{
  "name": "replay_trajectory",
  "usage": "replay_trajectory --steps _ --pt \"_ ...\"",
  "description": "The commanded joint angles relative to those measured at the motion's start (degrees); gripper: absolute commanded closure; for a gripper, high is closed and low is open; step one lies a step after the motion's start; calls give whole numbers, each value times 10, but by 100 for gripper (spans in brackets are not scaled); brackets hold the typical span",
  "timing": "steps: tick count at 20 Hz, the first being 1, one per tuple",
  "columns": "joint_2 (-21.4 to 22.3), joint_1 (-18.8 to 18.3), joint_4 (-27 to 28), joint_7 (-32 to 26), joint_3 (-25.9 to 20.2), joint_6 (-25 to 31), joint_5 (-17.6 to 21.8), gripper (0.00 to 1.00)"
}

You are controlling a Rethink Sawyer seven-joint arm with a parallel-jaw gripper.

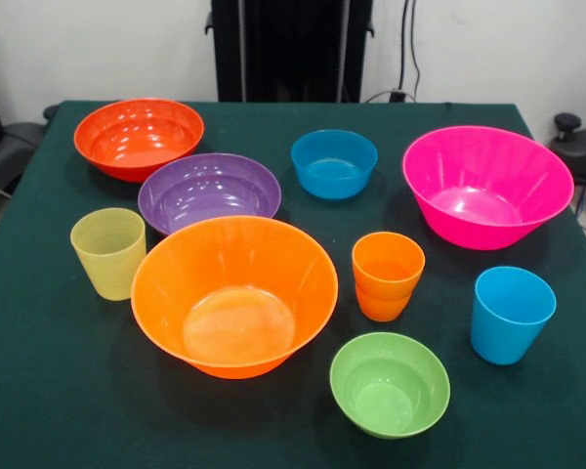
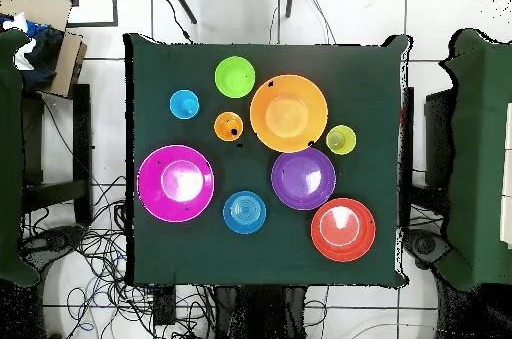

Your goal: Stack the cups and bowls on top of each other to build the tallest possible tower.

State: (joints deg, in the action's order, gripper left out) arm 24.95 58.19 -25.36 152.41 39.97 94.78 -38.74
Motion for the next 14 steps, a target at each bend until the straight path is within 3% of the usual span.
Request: replay_trajectory --steps 1,3,6,14 --pt "63 4 -106 14 -29 31 62 100" --pt "116 22 -200 -38 -35 -8 92 100" --pt "174 32 -293 -104 -42 -46 124 100" --pt "282 29 -432 -194 -63 -103 186 100"
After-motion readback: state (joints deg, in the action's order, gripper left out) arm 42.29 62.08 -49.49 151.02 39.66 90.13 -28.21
